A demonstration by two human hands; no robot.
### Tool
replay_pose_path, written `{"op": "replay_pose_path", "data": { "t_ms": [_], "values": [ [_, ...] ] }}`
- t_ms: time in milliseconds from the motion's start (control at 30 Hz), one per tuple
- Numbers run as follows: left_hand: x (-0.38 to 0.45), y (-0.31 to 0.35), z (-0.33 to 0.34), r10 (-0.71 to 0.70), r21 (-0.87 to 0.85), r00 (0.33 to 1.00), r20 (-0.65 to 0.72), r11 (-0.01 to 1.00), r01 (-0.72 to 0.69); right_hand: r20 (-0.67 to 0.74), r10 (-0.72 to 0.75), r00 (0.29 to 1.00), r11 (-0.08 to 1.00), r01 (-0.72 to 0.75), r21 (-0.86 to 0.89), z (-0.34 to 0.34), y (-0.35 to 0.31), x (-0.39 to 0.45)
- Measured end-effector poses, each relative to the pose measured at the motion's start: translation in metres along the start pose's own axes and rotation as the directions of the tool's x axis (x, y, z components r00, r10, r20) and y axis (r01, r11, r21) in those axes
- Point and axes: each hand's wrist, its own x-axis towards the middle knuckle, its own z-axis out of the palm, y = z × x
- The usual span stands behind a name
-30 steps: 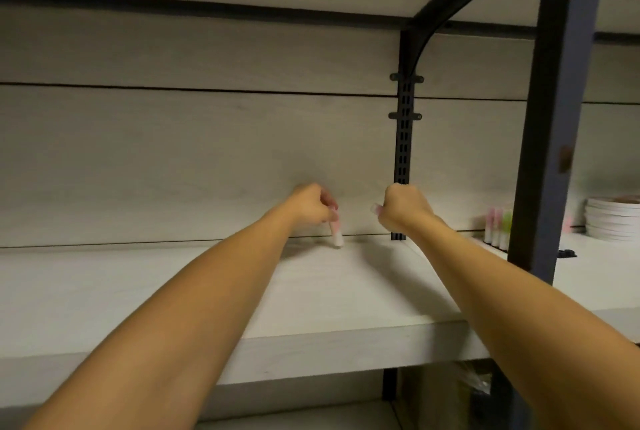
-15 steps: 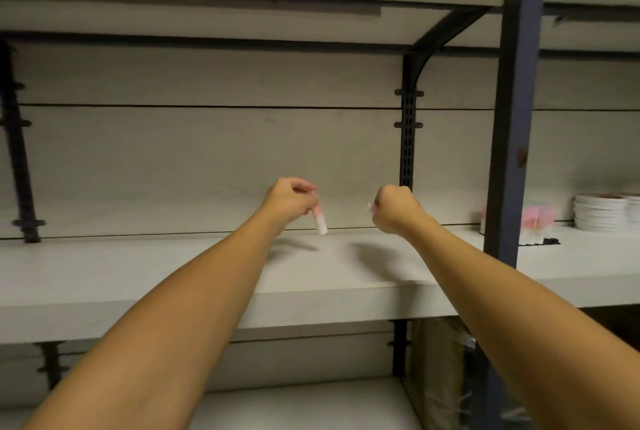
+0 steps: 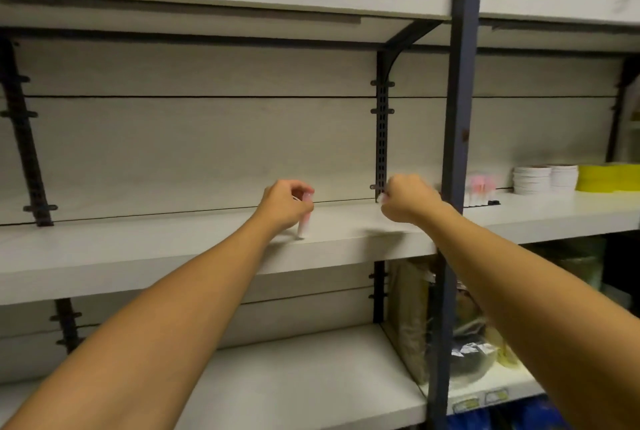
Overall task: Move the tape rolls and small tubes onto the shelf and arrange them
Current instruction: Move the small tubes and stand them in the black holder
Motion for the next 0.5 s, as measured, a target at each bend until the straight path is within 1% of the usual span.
{"op": "replay_pose_path", "data": {
  "t_ms": [100,200,267,333,500],
  "values": [
    [-0.011,0.023,0.011,0.046,0.01,0.998,0.037,0.999,-0.046,-0.018,0.063,0.998,0.998,-0.064,-0.023,-0.016,0.018,-0.02],
    [-0.019,0.049,0.03,0.124,0.052,0.987,0.104,0.99,-0.13,-0.03,0.132,0.991,0.99,-0.133,-0.04,-0.029,0.045,-0.038],
    [-0.026,0.064,0.046,0.195,0.121,0.967,0.163,0.969,-0.215,-0.044,0.167,0.985,0.984,-0.169,-0.064,-0.038,0.065,-0.049],
    [-0.032,0.079,0.065,0.252,0.15,0.941,0.227,0.945,-0.289,-0.065,0.194,0.979,0.978,-0.198,-0.071,-0.045,0.086,-0.056],
    [-0.042,0.108,0.12,0.357,0.105,0.88,0.313,0.908,-0.406,-0.103,0.26,0.96,0.958,-0.27,-0.095,-0.051,0.132,-0.069]
  ]
}}
